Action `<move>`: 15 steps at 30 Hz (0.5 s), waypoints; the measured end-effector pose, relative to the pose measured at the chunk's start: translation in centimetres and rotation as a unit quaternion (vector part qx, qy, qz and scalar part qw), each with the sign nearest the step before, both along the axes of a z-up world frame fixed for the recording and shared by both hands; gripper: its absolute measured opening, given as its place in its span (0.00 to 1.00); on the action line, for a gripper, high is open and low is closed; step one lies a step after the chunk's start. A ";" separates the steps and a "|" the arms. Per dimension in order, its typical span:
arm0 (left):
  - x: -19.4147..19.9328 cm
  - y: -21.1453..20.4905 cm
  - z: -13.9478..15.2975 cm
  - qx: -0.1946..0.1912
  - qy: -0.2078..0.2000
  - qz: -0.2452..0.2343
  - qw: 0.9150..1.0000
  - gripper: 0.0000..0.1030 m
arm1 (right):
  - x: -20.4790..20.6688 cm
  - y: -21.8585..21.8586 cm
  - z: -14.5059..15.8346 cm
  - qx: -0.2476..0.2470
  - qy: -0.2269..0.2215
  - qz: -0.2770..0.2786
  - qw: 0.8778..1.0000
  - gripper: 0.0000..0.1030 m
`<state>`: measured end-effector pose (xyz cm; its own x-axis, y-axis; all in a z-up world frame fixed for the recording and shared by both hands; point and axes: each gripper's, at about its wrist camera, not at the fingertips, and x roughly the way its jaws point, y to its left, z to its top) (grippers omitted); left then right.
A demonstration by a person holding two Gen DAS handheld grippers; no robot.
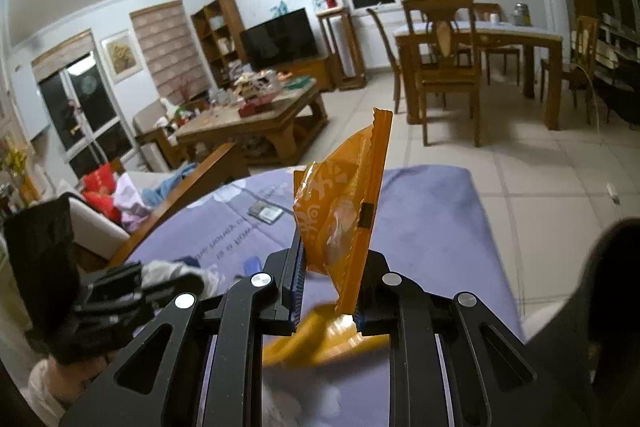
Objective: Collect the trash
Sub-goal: 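Move right tool over the bin and release the orange bag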
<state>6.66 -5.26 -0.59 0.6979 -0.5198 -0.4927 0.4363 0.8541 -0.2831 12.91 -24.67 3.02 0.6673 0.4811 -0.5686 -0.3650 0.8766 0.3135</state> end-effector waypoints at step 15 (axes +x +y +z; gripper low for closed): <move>1.0 -17.2 1.8 0.011 0.001 -0.113 0.993 0.29 | -7.5 -20.4 -1.8 0.059 -0.022 -0.160 0.985 0.19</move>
<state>7.70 -22.44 1.20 0.5634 -0.6525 -0.5069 0.6180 0.7400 -0.2657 5.42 -45.10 1.21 0.8179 0.3033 -0.4889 -0.0909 0.9072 0.4107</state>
